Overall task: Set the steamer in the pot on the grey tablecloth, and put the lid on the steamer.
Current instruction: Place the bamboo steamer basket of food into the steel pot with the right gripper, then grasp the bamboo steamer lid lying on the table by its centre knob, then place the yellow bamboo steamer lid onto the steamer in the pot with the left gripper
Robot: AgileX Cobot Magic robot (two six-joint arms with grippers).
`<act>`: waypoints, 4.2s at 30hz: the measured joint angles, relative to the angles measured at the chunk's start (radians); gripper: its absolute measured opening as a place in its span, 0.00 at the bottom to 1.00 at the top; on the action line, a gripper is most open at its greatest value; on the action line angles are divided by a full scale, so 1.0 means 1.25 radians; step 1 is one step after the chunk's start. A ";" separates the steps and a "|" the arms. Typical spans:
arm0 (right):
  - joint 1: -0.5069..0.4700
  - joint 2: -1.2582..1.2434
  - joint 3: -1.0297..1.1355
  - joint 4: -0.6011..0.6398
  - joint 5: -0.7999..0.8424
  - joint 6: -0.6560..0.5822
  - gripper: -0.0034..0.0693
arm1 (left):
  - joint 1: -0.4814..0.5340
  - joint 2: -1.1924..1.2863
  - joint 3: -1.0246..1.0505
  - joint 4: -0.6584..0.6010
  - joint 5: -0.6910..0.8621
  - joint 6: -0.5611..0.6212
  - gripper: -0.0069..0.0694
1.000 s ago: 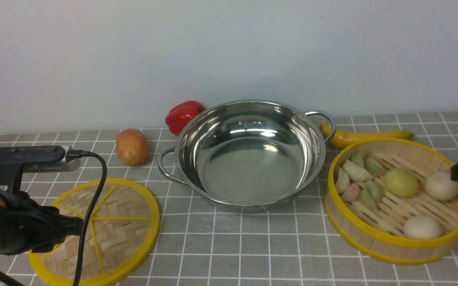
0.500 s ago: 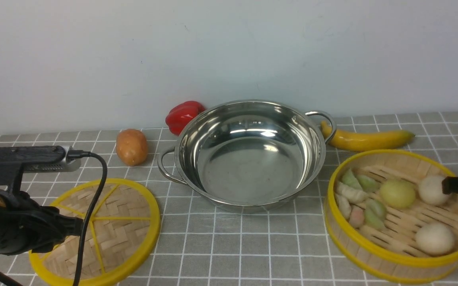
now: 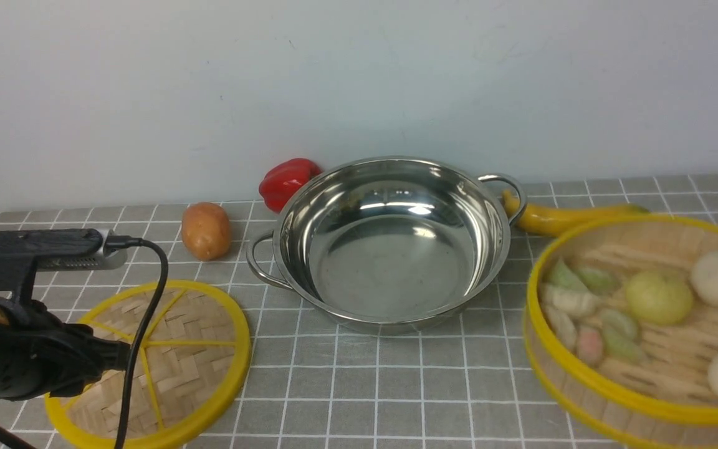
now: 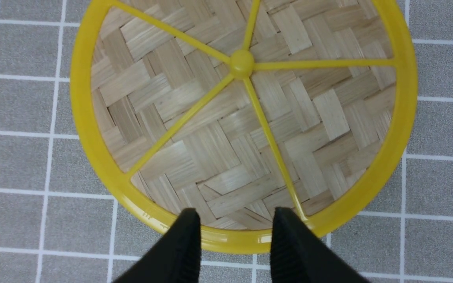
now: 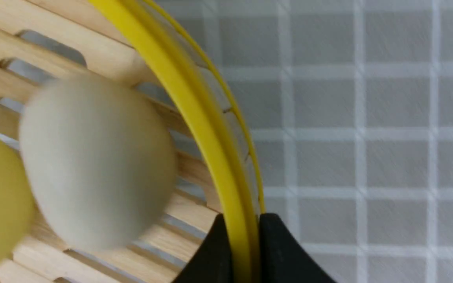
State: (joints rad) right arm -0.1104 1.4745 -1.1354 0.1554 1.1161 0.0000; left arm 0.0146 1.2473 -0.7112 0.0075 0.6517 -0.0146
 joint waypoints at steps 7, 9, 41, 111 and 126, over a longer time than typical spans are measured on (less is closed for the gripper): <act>0.119 0.093 -0.242 0.032 0.032 0.035 0.15 | 0.000 0.000 0.000 0.000 0.000 0.000 0.41; 0.153 0.131 -0.290 0.026 0.041 0.053 0.15 | 0.000 0.000 0.000 0.000 0.000 0.000 0.41; 0.366 0.795 -0.961 -0.001 0.114 0.171 0.15 | 0.000 0.000 0.000 0.000 0.000 0.000 0.41; 0.366 -0.278 -0.687 -0.216 0.090 0.078 0.79 | 0.000 0.362 -0.318 0.084 0.050 0.003 0.24; 0.366 -0.620 -0.289 -0.304 0.094 0.216 0.79 | -0.251 0.443 -0.744 -0.006 0.144 0.129 0.24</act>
State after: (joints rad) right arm 0.3474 0.6989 -1.4970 -0.2244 1.2340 0.2699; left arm -0.2996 1.8006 -1.6416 0.0000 0.8317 0.1461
